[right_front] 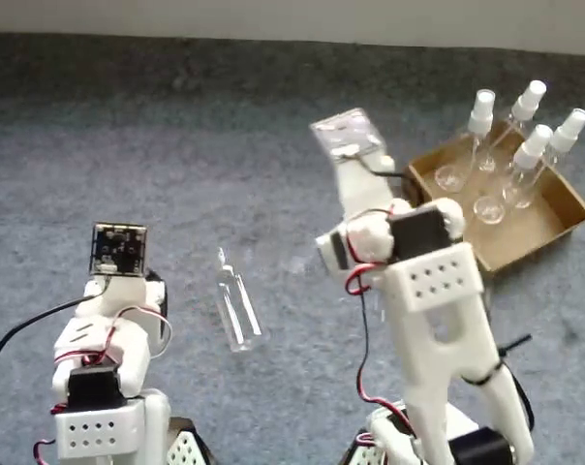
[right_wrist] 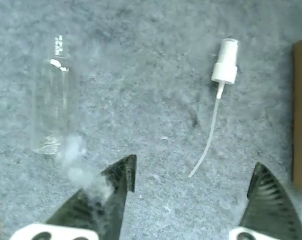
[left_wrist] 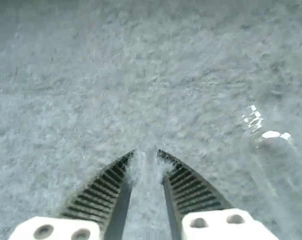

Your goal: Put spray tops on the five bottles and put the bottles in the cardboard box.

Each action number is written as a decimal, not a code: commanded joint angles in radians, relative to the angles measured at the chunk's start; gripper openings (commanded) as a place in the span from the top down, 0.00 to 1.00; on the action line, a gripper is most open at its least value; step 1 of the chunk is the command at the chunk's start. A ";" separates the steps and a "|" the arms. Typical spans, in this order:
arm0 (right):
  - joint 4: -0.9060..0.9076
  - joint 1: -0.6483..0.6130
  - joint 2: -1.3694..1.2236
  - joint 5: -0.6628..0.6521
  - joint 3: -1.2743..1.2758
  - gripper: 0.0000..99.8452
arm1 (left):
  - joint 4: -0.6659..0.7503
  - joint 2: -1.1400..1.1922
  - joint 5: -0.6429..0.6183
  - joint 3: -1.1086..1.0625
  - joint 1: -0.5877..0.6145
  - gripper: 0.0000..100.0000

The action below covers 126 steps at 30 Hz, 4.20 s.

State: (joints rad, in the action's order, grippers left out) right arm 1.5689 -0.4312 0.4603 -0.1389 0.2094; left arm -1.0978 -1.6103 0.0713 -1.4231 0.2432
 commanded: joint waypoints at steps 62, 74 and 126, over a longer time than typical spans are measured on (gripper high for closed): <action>-0.013 -0.483 -0.946 0.301 -0.806 0.69 | 0.207 -0.013 -0.106 -0.117 0.220 0.97; -0.079 -0.478 -1.136 0.414 -0.762 0.69 | 0.209 -0.013 -0.106 -0.130 0.214 0.97; 0.199 0.246 -0.357 -0.044 -0.762 0.84 | 0.265 -0.013 -0.101 -0.173 0.165 0.96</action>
State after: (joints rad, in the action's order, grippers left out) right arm 1.7469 -0.2363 -0.0261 -0.1327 -0.5961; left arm -0.8508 -1.6103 -0.0238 -1.6026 0.4289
